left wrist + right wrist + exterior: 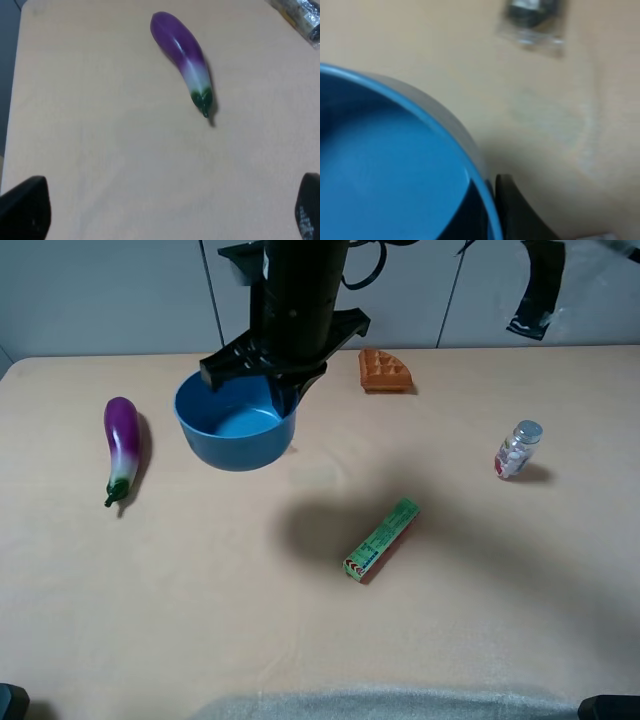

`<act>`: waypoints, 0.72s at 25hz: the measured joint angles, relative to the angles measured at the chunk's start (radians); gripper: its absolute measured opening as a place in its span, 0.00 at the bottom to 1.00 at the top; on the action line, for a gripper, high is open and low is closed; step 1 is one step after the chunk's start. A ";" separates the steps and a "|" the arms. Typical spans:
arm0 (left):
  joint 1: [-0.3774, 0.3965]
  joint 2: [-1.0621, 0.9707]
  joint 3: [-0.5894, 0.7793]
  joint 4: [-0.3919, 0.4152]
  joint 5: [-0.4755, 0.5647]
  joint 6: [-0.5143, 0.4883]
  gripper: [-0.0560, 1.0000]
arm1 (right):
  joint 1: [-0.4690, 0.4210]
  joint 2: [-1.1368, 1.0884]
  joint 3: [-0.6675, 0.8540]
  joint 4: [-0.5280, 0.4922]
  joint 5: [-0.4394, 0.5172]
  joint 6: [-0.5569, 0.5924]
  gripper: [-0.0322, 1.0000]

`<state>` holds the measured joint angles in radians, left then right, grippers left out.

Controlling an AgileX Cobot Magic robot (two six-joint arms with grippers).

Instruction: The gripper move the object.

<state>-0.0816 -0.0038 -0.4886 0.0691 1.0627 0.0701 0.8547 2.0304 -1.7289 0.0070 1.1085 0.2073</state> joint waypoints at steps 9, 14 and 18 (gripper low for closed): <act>0.000 0.000 0.000 0.000 0.000 0.000 0.98 | -0.162 0.000 0.000 0.000 0.015 -0.045 0.00; 0.000 0.000 0.000 0.000 0.000 0.000 0.98 | -0.283 0.000 0.000 0.000 -0.006 -0.079 0.00; 0.000 0.000 0.000 0.000 0.000 0.000 0.98 | -0.343 0.000 0.000 -0.007 -0.022 -0.087 0.00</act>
<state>-0.0816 -0.0038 -0.4886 0.0691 1.0627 0.0701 0.5121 2.0304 -1.7289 0.0000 1.0869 0.1204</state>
